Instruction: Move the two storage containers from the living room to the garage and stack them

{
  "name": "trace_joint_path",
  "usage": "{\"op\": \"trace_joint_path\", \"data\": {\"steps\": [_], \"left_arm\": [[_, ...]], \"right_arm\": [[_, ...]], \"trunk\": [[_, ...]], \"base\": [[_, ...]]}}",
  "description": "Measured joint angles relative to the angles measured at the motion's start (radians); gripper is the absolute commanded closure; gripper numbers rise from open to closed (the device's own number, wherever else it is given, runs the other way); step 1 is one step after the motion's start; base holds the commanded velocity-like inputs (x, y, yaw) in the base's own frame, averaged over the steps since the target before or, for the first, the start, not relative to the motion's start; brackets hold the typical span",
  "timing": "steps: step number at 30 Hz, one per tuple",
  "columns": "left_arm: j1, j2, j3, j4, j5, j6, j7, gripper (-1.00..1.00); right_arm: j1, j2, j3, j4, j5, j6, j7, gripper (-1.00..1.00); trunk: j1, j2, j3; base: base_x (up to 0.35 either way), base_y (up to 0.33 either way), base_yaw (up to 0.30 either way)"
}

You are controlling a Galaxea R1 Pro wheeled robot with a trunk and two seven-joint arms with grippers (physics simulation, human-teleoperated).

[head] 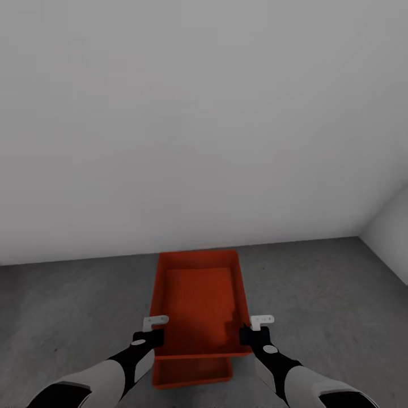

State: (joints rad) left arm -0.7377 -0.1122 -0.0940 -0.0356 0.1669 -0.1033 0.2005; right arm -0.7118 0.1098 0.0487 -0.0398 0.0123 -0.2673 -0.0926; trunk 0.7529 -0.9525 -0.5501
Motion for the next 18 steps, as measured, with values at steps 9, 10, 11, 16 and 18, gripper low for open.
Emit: {"op": "trace_joint_path", "data": {"steps": [9, 10, 11, 16, 18], "left_arm": [[0.000, 0.000, 0.000, 0.000, 0.000, 0.000, 0.000, 1.00], [0.000, 0.000, 0.000, 0.000, 0.000, 0.000, 0.000, 1.00], [0.000, 0.000, 0.000, 0.000, 0.000, 0.000, 0.000, 1.00], [0.000, 0.000, 0.000, 0.000, 0.000, 0.000, 0.000, 1.00], [0.000, 0.000, 0.000, 0.000, 0.000, 0.000, 0.000, 1.00]], "right_arm": [[0.000, 0.000, 0.001, 0.000, -0.001, 0.000, 0.000, 1.00], [0.000, 0.000, 0.001, 0.000, -0.002, 0.000, 0.000, 1.00], [0.000, 0.000, 0.001, 0.000, -0.002, 0.000, 0.000, 1.00], [0.000, 0.000, 0.002, 0.000, -0.003, 0.000, 0.001, 1.00], [0.000, 0.000, 0.002, 0.000, -0.003, 0.000, 0.001, 1.00]], "trunk": [[0.000, 0.000, -0.014], [0.000, 0.000, -0.016], [0.000, 0.000, -0.017], [0.000, 0.000, -0.025], [0.000, 0.000, -0.028]], "base": [[0.000, 0.000, 0.000], [0.000, 0.000, 0.000], [0.000, 0.000, 0.000], [0.000, 0.000, 0.000], [0.000, 0.000, 0.000]]}}
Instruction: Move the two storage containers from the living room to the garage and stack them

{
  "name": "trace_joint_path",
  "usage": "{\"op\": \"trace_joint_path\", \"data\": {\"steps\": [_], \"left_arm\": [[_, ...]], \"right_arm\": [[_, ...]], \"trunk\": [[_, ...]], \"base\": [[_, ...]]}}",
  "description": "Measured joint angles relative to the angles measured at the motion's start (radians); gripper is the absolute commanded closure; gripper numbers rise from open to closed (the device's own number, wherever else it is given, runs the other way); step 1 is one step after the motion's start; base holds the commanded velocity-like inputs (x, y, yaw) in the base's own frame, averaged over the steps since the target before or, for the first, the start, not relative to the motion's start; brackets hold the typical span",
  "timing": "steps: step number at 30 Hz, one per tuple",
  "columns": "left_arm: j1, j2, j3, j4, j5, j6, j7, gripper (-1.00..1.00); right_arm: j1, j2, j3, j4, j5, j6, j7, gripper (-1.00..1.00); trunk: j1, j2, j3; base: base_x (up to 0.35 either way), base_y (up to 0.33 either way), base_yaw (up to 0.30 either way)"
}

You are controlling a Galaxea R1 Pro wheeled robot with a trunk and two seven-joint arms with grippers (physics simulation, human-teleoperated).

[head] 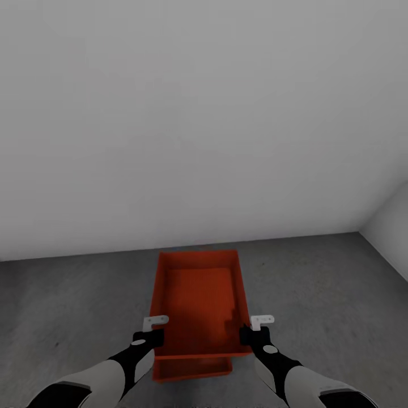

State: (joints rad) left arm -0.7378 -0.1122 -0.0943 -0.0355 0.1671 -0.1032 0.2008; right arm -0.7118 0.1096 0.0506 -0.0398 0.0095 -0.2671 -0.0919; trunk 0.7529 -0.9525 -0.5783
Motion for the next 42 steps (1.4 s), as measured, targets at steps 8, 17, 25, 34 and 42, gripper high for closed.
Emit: {"op": "trace_joint_path", "data": {"steps": [8, 17, 25, 34, 42], "left_arm": [[0.000, 0.000, 0.000, 0.000, 0.000, 0.000, 0.000, 1.00], [0.000, 0.000, 0.000, 0.000, 0.000, 0.000, 0.000, 1.00], [0.000, 0.000, 0.000, 0.000, -0.001, 0.000, 0.000, 1.00], [0.000, 0.000, 0.000, 0.000, -0.001, 0.000, 0.000, 1.00], [0.000, 0.000, 0.000, 0.000, -0.001, 0.000, 0.000, 1.00]], "right_arm": [[0.000, 0.000, 0.000, 0.000, 0.000, 0.000, 0.000, 1.00], [0.000, 0.000, 0.000, 0.000, 0.000, 0.000, 0.000, 1.00], [0.000, 0.000, 0.000, 0.000, 0.000, 0.000, 0.000, 1.00], [0.000, 0.000, 0.000, 0.000, 0.000, 0.000, 0.000, 1.00], [0.000, 0.000, 0.000, 0.000, 0.000, 0.000, 0.000, 1.00]], "trunk": [[0.000, 0.000, -0.013], [0.000, 0.000, -0.027], [0.000, 0.000, -0.033], [0.000, 0.000, -0.034], [0.000, 0.000, -0.034]], "base": [[0.000, 0.000, 0.000], [0.000, 0.000, 0.000], [0.000, 0.000, 0.000], [0.000, 0.000, 0.000], [0.000, 0.000, 0.000]]}}
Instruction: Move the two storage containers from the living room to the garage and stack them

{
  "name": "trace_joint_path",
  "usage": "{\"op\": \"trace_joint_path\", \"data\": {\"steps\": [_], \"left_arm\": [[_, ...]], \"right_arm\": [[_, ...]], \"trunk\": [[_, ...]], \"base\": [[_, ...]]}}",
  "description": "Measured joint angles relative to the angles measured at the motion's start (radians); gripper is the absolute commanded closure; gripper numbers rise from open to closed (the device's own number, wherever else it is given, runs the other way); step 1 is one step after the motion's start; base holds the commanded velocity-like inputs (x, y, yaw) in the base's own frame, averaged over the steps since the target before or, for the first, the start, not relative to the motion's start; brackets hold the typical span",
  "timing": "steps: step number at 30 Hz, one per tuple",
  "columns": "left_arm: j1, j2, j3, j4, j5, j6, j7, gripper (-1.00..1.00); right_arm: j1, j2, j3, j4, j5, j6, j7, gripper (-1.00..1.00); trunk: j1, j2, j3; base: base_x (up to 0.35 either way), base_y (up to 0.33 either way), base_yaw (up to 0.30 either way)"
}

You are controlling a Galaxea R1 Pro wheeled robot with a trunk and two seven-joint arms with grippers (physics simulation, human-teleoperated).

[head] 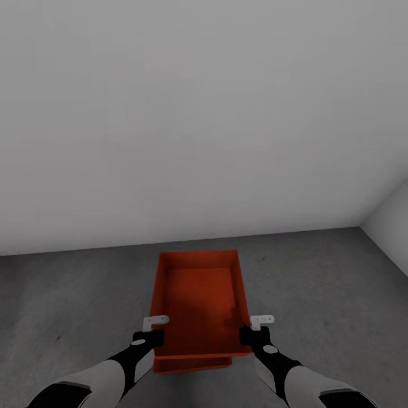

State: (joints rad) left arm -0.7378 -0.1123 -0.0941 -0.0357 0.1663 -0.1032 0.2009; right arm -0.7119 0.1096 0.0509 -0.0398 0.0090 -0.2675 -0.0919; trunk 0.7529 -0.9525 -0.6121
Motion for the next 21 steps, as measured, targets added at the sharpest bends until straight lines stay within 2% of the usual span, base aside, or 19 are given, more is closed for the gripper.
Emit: {"op": "trace_joint_path", "data": {"steps": [12, 21], "left_arm": [[0.000, 0.001, 0.000, 0.000, 0.000, 0.001, -0.001, 1.00], [0.000, 0.000, 0.000, 0.000, 0.000, 0.000, 0.000, 1.00]], "right_arm": [[0.000, 0.001, 0.002, 0.000, -0.002, 0.000, -0.003, 1.00], [0.000, 0.001, 0.001, 0.000, -0.002, 0.000, 0.000, 1.00]], "trunk": [[0.000, 0.000, 0.000], [0.000, 0.000, 0.000]], "base": [[0.000, 0.000, 0.005], [0.000, 0.000, 0.217]]}}
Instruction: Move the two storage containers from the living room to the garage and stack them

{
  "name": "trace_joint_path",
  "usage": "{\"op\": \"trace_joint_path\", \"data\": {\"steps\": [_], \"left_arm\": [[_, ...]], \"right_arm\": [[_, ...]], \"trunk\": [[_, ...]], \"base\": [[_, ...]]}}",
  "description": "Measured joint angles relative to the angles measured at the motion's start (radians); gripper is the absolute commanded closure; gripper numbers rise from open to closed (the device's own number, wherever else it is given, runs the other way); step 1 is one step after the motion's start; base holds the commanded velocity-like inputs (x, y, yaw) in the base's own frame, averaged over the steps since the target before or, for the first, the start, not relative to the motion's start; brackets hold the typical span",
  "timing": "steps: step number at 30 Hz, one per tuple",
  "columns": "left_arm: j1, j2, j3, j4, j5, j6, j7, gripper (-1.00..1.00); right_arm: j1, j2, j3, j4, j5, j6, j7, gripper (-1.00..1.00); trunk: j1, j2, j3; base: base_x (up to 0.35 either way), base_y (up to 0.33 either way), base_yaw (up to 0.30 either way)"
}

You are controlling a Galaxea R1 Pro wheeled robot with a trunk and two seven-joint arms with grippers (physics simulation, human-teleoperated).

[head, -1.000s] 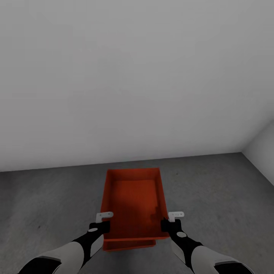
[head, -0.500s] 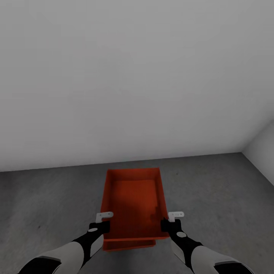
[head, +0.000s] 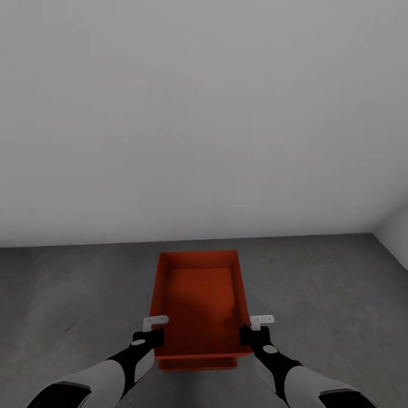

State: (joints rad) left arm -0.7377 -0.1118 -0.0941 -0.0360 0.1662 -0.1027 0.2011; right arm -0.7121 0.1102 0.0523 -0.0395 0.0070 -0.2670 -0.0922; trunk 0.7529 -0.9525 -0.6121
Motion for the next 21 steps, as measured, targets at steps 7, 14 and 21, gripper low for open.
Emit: {"op": "trace_joint_path", "data": {"steps": [7, 14, 21], "left_arm": [[0.000, 0.000, 0.000, 0.000, 0.000, 0.000, -0.001, 1.00], [0.000, 0.000, 0.000, 0.000, 0.000, 0.000, 0.000, 1.00], [0.000, 0.000, 0.000, 0.000, 0.000, -0.001, 0.000, 1.00]], "right_arm": [[0.000, 0.000, -0.001, 0.000, 0.001, 0.000, 0.000, 1.00], [0.000, -0.001, -0.002, 0.000, 0.002, 0.000, 0.000, 1.00], [0.000, -0.001, -0.002, 0.000, 0.003, 0.000, 0.000, 1.00]], "trunk": [[0.000, 0.000, 0.000], [0.000, 0.000, 0.000], [0.000, 0.000, 0.000]], "base": [[0.000, 0.000, 0.260], [0.000, 0.000, 0.067], [0.000, 0.000, 0.004]]}}
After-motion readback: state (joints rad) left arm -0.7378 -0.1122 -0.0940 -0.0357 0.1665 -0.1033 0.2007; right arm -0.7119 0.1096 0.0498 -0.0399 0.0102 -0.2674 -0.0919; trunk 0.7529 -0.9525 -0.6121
